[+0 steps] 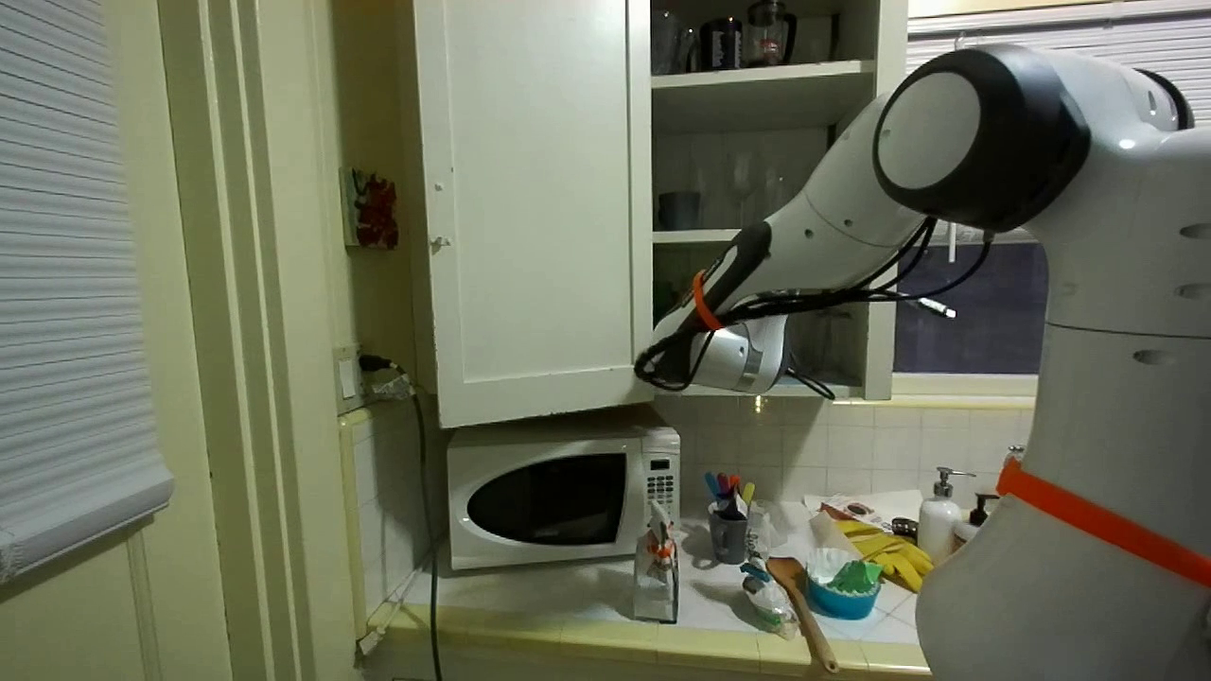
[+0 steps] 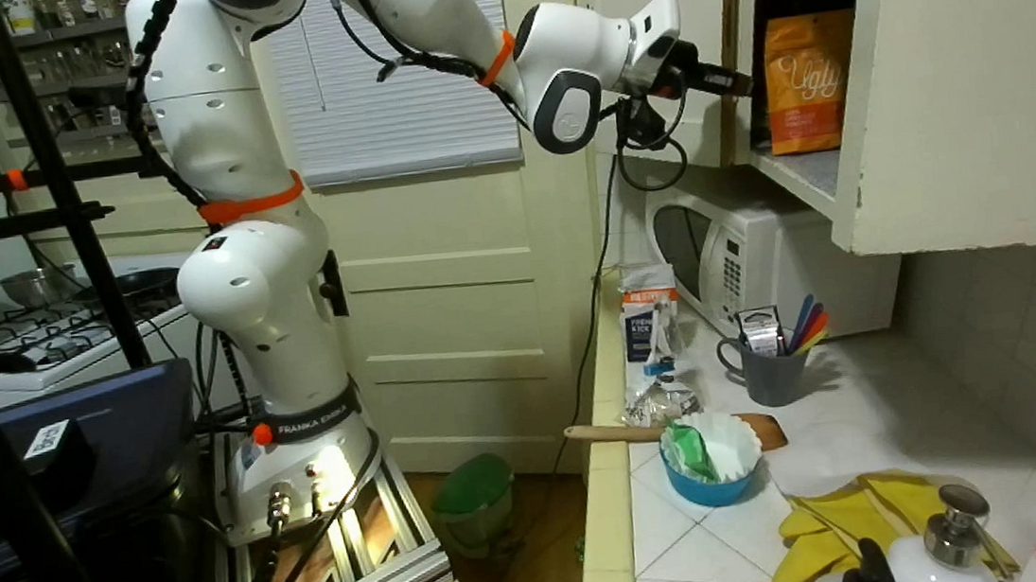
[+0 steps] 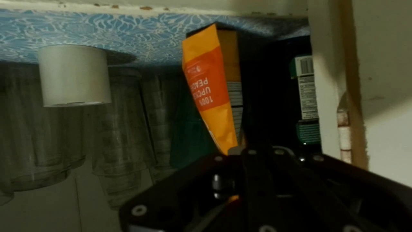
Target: Put the orange packet on the counter.
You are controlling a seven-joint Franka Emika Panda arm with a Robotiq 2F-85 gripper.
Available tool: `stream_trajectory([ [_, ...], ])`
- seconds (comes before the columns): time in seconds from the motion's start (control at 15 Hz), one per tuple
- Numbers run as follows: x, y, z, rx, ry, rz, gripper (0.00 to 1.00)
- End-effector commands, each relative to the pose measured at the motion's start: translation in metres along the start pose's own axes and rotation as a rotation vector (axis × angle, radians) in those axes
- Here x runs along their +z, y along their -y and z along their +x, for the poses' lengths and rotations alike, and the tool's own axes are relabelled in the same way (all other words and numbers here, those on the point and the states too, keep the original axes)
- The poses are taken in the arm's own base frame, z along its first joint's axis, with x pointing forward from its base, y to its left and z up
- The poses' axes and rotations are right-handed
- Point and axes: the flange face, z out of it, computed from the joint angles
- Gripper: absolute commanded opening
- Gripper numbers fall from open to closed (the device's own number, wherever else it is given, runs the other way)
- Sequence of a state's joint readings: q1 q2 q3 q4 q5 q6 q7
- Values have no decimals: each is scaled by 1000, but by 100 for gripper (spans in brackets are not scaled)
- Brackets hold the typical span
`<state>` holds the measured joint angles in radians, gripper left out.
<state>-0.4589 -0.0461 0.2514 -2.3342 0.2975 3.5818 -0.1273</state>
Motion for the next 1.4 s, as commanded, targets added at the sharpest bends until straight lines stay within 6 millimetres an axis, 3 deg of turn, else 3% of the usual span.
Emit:
stream_trajectory([
  [0.0, 7, -4, 1, 13, -35, -37, 0],
  [0.13, 8, -1, -2, 4, -28, -38, 1],
  [0.2, 7, 1, -3, -6, -21, -38, 26],
  [0.27, 5, 3, -4, -19, -1, -29, 27],
  [0.6, -12, 32, 2, -149, 177, 86, 63],
  [0.93, -25, -10, 31, -246, 168, 27, 99],
  [1.27, -23, -43, 34, -238, 144, -41, 100],
  [1.33, -21, -34, 39, -231, 137, -20, 100],
])
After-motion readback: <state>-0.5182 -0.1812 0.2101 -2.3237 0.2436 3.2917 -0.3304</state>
